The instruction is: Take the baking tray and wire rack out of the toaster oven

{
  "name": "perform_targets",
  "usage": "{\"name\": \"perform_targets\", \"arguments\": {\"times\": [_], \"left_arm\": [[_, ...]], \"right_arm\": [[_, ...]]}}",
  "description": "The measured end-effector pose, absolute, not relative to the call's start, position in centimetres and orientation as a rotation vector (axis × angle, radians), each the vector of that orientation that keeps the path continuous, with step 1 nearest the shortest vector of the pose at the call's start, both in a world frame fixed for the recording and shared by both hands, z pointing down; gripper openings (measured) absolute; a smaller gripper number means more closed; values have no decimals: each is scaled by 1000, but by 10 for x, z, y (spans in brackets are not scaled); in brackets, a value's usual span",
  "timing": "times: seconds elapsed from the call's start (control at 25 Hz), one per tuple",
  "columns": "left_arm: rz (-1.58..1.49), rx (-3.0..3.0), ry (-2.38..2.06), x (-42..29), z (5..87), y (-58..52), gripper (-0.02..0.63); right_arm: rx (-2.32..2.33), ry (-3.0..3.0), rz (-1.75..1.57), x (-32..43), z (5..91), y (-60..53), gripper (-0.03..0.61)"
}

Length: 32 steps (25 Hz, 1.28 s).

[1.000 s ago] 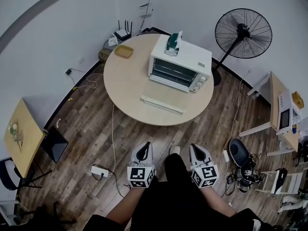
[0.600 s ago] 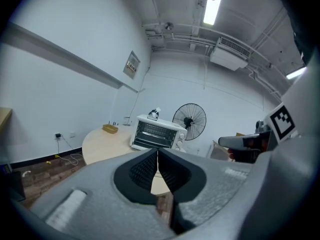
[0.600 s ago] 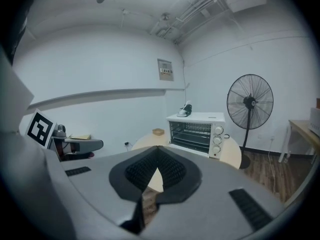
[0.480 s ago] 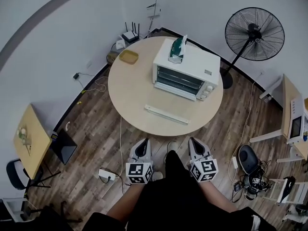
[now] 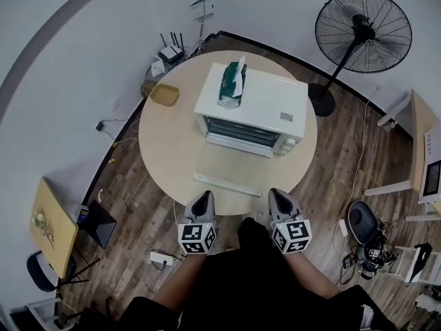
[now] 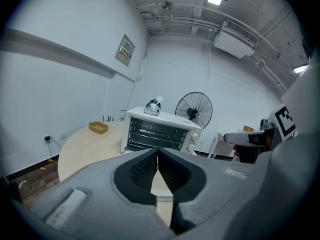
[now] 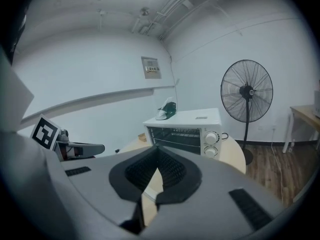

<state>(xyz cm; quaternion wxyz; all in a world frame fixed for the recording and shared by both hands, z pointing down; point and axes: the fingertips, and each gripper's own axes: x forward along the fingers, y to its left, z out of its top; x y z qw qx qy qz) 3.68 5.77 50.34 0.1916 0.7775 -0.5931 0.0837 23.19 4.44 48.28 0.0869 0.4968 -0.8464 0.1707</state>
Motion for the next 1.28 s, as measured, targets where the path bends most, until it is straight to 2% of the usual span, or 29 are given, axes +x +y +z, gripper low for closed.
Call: {"name": "perform_targets", "arguments": {"times": [0.4,0.84,1.28], "left_arm": [[265,2124,-1619,51,548,-27,20],[273,2079,-1549,36,598,-109,20],[-29,1958,-1272,37,653,-180,21]], "right_arm": [[1374,-2562,679,230,528,-32,0],[1431,-2535,1160,186,603,-96,2],[1774,-2402,1519,181,647,-149,3]]}}
